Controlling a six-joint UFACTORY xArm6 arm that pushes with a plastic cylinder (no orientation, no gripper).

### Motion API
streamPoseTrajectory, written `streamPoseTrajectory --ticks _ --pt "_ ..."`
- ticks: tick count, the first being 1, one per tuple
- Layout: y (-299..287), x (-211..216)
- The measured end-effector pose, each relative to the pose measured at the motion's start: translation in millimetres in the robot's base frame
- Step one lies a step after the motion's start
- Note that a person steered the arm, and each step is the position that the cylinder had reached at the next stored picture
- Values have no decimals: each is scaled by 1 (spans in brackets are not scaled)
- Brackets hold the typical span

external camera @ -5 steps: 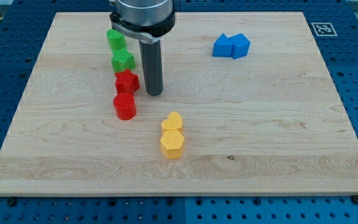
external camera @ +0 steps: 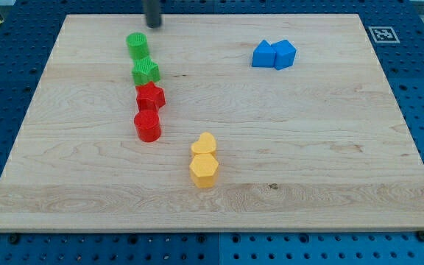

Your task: Push the green circle to right a bit

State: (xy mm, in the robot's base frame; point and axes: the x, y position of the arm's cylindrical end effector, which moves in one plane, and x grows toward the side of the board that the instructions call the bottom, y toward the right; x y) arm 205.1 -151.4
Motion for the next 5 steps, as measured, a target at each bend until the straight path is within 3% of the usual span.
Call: streamPoseTrajectory --ticks 1,2,5 --pt "-51 11" --pt "-65 39" --pt "-47 66"
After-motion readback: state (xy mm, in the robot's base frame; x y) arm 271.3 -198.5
